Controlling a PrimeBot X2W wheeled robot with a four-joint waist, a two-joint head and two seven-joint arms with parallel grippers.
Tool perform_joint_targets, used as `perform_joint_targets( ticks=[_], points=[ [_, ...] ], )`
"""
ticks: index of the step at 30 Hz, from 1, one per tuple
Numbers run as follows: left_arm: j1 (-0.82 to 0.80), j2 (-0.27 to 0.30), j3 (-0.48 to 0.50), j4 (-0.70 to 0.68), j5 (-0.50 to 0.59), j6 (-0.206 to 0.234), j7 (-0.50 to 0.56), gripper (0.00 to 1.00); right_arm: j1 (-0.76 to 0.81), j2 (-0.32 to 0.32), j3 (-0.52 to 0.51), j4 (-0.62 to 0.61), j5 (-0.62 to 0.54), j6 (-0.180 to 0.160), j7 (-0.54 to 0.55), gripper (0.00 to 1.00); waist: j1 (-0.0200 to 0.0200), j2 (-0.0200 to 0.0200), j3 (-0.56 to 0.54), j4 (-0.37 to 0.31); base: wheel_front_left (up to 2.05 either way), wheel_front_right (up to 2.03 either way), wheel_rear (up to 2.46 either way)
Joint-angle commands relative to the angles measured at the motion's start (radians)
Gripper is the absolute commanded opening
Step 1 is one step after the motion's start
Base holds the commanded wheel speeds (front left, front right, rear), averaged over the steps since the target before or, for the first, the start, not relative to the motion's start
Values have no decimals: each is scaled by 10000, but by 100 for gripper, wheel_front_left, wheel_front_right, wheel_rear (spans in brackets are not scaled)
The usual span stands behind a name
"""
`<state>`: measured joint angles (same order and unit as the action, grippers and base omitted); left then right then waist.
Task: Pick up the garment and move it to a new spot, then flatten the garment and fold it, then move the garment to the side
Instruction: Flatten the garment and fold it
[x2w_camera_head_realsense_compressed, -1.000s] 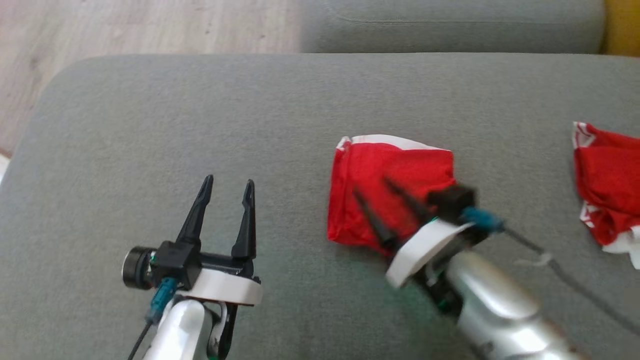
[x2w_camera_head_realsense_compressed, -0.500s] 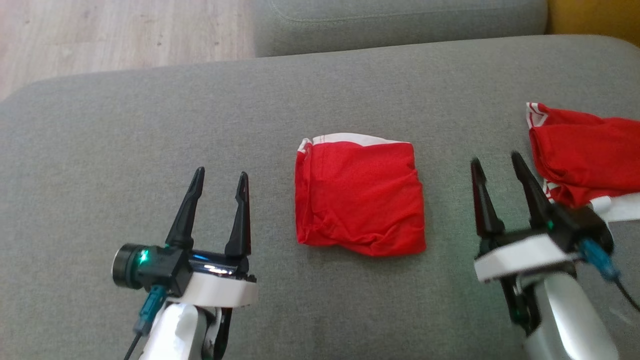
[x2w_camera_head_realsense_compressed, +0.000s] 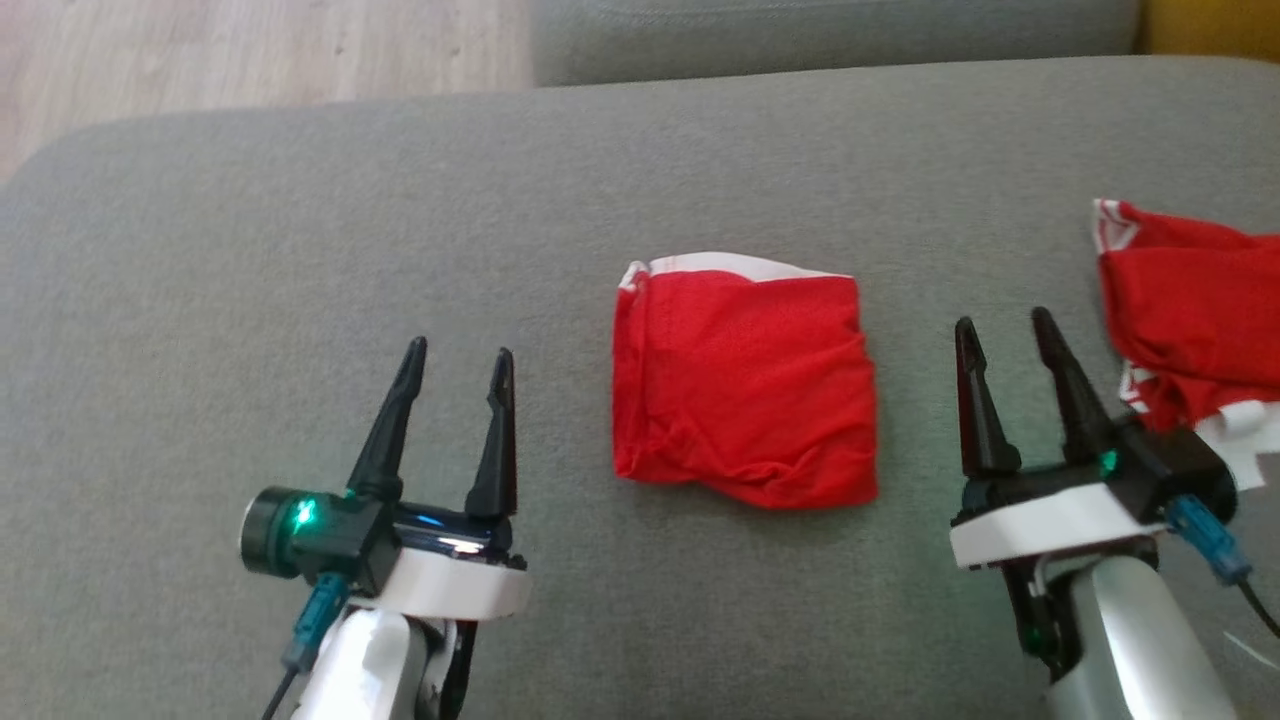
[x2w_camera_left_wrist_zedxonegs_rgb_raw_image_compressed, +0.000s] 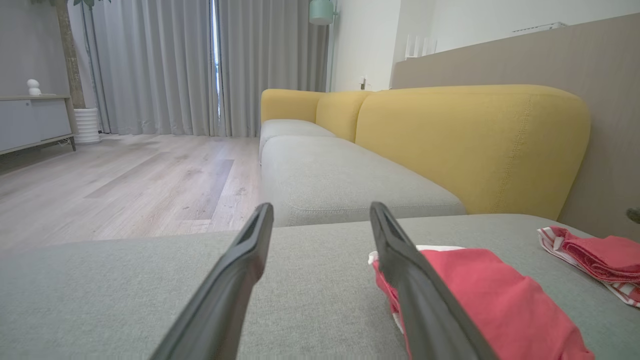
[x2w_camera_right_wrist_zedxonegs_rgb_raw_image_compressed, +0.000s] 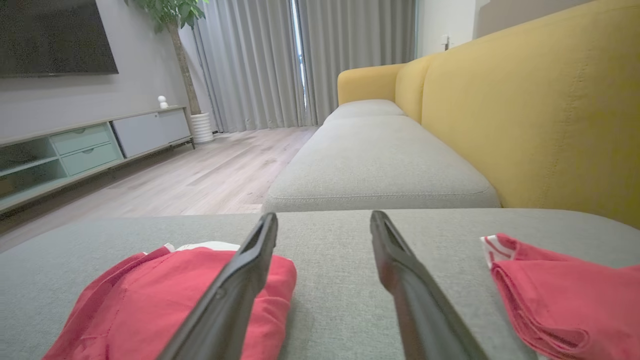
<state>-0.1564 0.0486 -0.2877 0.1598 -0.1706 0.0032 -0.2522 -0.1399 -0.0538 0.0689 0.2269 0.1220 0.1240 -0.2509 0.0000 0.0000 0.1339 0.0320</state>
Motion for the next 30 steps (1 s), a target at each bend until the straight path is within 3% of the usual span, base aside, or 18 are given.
perform_joint_targets(
  ticks=[1, 8, 15, 19, 25, 30],
  points=[
    [-377, 18, 239, -336, -55, 98, -95, 100, -579, 33, 332, -278, -9, 67, -44, 0, 0, 0, 181, 215, 0, 0, 0],
    [-649, 17, 2, -316, -132, 160, -95, 100, -1804, 18, 720, 862, -419, 67, 315, 0, 0, 0, 706, 932, 0, 0, 0],
    [-881, 17, -224, -280, -237, 221, -95, 100, -2752, -69, 896, 3645, -575, 67, 970, 0, 0, 0, 1015, 1609, 0, 0, 0],
    [-940, 17, -275, -255, -278, 265, -95, 100, -3170, -89, 867, 4688, -720, 67, 494, 0, 0, 0, 1067, 1804, 0, 0, 0],
    [-937, 17, -292, -225, -304, 302, -95, 100, -3754, 8, 1307, 4535, -478, 67, -43, 0, 0, 0, 1012, 1898, 0, 0, 0],
    [-965, 17, -444, -232, -385, 325, -95, 100, -3898, 30, 2559, 4404, 53, 67, -89, 0, 0, 0, 1007, 2045, 0, 0, 0]
  ],
)
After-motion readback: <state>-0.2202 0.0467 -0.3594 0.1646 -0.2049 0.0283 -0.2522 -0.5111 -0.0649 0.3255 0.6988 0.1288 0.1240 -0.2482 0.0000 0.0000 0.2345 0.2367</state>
